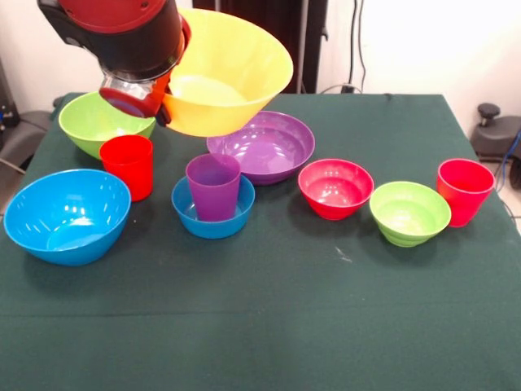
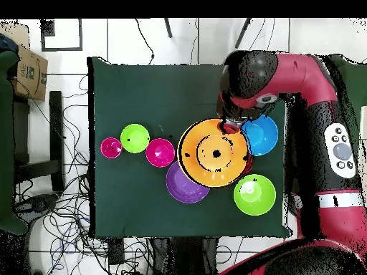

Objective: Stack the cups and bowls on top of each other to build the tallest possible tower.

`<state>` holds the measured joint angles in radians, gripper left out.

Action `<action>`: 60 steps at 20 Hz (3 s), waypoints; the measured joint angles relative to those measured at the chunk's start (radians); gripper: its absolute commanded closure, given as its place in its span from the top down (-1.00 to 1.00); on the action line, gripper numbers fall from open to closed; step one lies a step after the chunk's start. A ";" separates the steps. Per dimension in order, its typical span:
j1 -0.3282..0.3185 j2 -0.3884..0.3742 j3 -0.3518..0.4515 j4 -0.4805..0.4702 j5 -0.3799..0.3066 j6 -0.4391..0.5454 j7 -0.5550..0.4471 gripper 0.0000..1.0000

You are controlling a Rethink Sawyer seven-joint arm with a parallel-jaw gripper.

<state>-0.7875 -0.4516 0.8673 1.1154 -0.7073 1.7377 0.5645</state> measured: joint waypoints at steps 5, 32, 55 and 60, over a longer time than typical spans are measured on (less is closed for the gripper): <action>0.000 -0.005 -0.023 0.000 0.018 -0.011 0.000 -1.00; 0.001 0.000 -0.133 0.011 0.165 -0.181 0.000 -1.00; 0.009 0.042 -0.181 0.028 0.272 -0.301 0.000 -1.00; 0.002 0.060 -0.190 0.058 0.288 -0.350 0.000 -1.00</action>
<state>-0.7857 -0.3916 0.6769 1.1739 -0.4197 1.3882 0.5645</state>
